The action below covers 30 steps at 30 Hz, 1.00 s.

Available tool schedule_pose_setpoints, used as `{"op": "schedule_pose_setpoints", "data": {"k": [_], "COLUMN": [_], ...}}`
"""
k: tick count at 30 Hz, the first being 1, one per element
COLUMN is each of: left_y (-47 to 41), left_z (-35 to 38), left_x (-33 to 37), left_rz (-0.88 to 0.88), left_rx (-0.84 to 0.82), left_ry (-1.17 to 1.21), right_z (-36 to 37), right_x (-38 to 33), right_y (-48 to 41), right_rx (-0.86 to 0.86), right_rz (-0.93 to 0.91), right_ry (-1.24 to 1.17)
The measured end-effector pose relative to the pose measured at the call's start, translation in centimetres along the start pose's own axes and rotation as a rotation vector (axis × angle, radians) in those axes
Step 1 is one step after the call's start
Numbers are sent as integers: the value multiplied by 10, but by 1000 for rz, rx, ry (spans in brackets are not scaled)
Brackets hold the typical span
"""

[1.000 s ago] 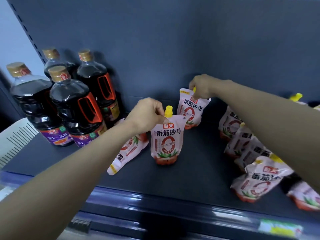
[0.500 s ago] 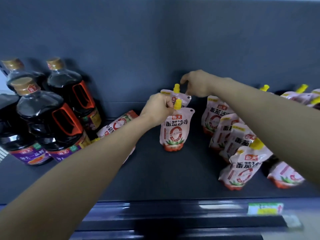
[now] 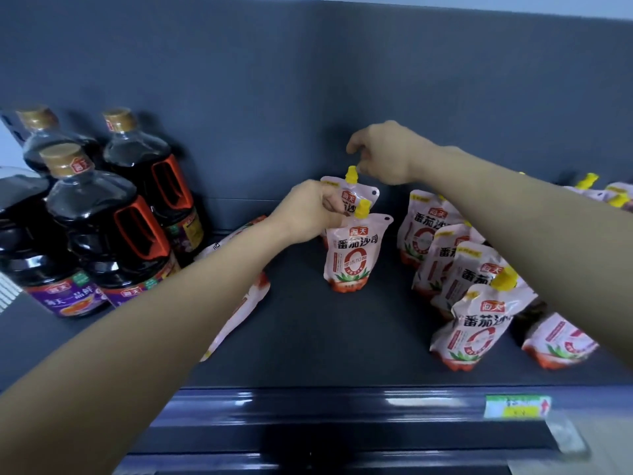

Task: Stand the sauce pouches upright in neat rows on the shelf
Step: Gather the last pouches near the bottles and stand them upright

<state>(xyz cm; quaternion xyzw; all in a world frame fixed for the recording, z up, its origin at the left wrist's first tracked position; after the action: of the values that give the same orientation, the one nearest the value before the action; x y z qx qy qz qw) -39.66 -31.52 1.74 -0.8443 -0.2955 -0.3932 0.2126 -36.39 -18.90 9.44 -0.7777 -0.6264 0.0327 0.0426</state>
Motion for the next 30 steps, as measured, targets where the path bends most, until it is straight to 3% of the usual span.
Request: {"op": "schedule_pose_setpoints", "data": {"k": [5,9,11,23,30], "left_y": [26,58,71,158,189], "left_z": [-47,-70,-78,-110,-83], "left_x": [-1,9,10,-64,-129], "left_rz": [13,130,143,-275,-611], "left_rx": [144,114,106,87,52], "left_ry": [-213,-876,-977,-938,-731], "right_z": [-5,-5,-4,45,105], "right_x": [-35,-61,-76,-180,-203], "right_y": [-4,-4,-3,-19,-45], "right_rx": [7,-36,-49,-211,-375], "right_rz": [-121,-214,-270,-607,-667], "right_ry": [66,206,270,368,388]}}
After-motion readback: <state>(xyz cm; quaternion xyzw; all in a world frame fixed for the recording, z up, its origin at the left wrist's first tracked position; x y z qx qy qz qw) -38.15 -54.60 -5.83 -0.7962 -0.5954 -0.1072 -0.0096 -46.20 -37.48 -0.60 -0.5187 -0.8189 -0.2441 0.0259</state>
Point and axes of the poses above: each hand's wrist, its own y-axis away from the middle knuckle, its own z-axis out of the palm, x = y × z, the point moved 4 cm from there along -y, towards the middle knuckle, and after that the axes turned 1 degree about z, right-handed, at the moved point
